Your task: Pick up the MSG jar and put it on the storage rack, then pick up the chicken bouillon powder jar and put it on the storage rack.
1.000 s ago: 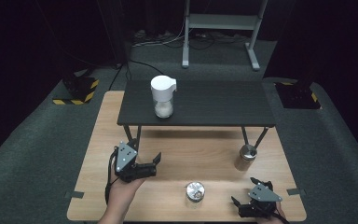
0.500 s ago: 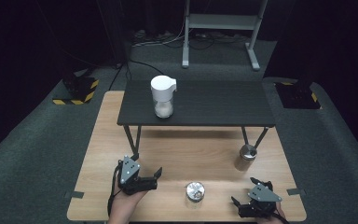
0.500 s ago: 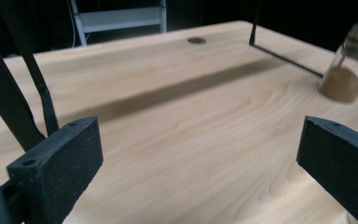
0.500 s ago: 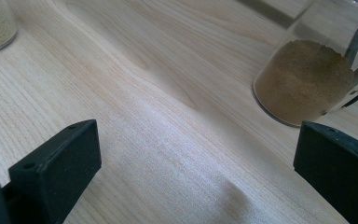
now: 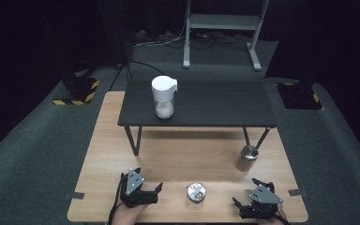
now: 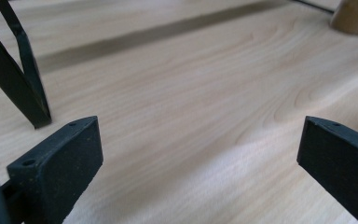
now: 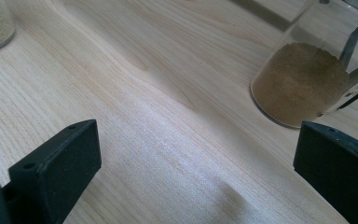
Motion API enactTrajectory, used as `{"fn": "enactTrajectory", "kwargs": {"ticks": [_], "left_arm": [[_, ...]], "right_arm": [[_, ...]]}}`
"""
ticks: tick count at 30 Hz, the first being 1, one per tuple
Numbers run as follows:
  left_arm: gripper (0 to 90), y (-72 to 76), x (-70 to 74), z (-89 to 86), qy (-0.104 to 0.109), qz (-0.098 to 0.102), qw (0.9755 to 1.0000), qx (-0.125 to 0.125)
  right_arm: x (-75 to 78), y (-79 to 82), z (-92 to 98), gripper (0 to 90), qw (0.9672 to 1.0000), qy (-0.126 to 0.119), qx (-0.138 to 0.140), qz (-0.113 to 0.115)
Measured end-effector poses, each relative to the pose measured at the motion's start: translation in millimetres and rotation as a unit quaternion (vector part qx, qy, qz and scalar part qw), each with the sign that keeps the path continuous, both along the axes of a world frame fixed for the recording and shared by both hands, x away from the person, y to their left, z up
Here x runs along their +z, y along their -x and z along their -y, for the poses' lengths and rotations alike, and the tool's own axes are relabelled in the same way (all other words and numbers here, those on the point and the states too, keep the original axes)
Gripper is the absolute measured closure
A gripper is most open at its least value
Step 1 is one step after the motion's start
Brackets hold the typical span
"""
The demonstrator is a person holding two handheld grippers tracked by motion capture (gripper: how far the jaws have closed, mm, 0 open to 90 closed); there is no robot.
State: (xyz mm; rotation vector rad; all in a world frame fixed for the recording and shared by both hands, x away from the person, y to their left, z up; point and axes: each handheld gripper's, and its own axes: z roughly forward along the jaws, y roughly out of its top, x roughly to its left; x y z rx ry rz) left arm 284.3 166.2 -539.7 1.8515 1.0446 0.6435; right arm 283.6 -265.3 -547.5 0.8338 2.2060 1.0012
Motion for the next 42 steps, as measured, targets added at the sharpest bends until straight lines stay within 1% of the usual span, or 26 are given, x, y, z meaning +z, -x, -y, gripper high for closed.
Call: {"fn": "enactTrajectory", "kwargs": {"ticks": [2,4,6,8,10,11,13,14,15,17,19,21,24,26,28,29,31,35,37,39,42], "left_arm": [[0.3,2.2,-3.9,0.4,-0.006,-0.004,1.0000,-0.002],[0.3,4.1,-7.1,1.2,-0.018,-0.009,0.9998,-0.007],[0.3,6.2,-7.0,2.3,-0.029,-0.002,0.9995,-0.011],[0.3,7.1,-7.3,3.8,-0.041,-0.003,0.9991,-0.014],[0.4,8.4,-7.6,6.3,-0.063,-0.002,0.9979,-0.017],[0.5,9.5,-8.0,8.1,-0.076,0.000,0.9969,-0.018],[0.6,12.0,-9.0,10.5,-0.102,0.011,0.9946,-0.018],[0.6,12.9,-9.3,11.2,-0.110,0.014,0.9937,-0.015],[0.7,13.6,-9.3,11.4,-0.113,0.016,0.9933,-0.015],[0.9,13.8,-9.1,10.5,-0.110,0.017,0.9937,-0.014],[0.9,13.2,-8.9,8.9,-0.102,0.011,0.9946,-0.012],[1.0,12.9,-8.9,7.9,-0.095,0.010,0.9953,-0.013],[1.0,13.1,-8.6,7.0,-0.093,0.010,0.9955,-0.018],[1.0,13.4,-8.5,6.6,-0.091,0.011,0.9956,-0.023],[1.0,13.9,-8.4,5.8,-0.086,0.013,0.9959,-0.023],[1.0,14.1,-8.3,5.2,-0.083,0.014,0.9962,-0.022],[1.0,14.2,-8.2,4.3,-0.079,0.013,0.9966,-0.020],[1.0,14.4,-8.2,3.7,-0.074,0.012,0.9969,-0.024],[1.0,14.7,-8.2,3.9,-0.075,0.013,0.9968,-0.024],[1.0,14.8,-8.2,4.0,-0.076,0.014,0.9967,-0.027],[1.0,14.4,-7.9,2.7,-0.071,0.012,0.9970,-0.027]], "right_arm": [[0.1,0.0,0.3,0.0,1.0000,-0.002,-0.002,0.001],[0.0,0.0,0.2,0.0,1.0000,-0.001,-0.003,0.001],[0.0,-0.3,0.1,0.0,1.0000,0.000,-0.003,0.001],[0.0,-0.4,0.0,0.0,1.0000,0.002,-0.002,0.001],[0.0,-0.6,0.0,0.0,1.0000,0.002,-0.001,0.000],[0.0,-0.6,0.2,0.0,1.0000,0.000,-0.001,-0.001],[0.3,-0.7,1.0,0.0,1.0000,-0.005,-0.003,-0.003],[0.4,-1.0,1.6,0.0,1.0000,-0.007,-0.005,-0.003],[0.6,-1.3,2.1,0.0,0.9999,-0.011,-0.006,-0.004],[0.9,-1.6,3.5,0.0,0.9998,-0.017,-0.006,-0.004],[1.1,-0.6,4.2,0.0,0.9998,-0.020,-0.004,-0.001],[1.5,-0.3,4.5,0.0,0.9997,-0.026,-0.004,0.001],[1.8,-0.8,3.6,0.0,0.9994,-0.033,-0.007,-0.004],[2.6,-0.8,2.4,0.0,0.9995,-0.030,-0.009,-0.003],[4.5,-0.3,0.9,0.0,0.9997,-0.025,-0.008,0.001],[6.3,0.0,0.4,0.0,0.9996,-0.026,-0.007,0.004],[9.8,1.0,-1.2,0.0,0.9993,-0.035,-0.005,0.011],[16.2,3.9,-4.7,0.0,0.9987,-0.044,0.004,0.026],[18.9,4.9,-6.5,0.0,0.9981,-0.051,0.011,0.034],[21.2,5.8,-8.1,0.0,0.9975,-0.059,0.012,0.035],[26.0,8.0,-12.3,0.0,0.9966,-0.071,0.017,0.039]]}}
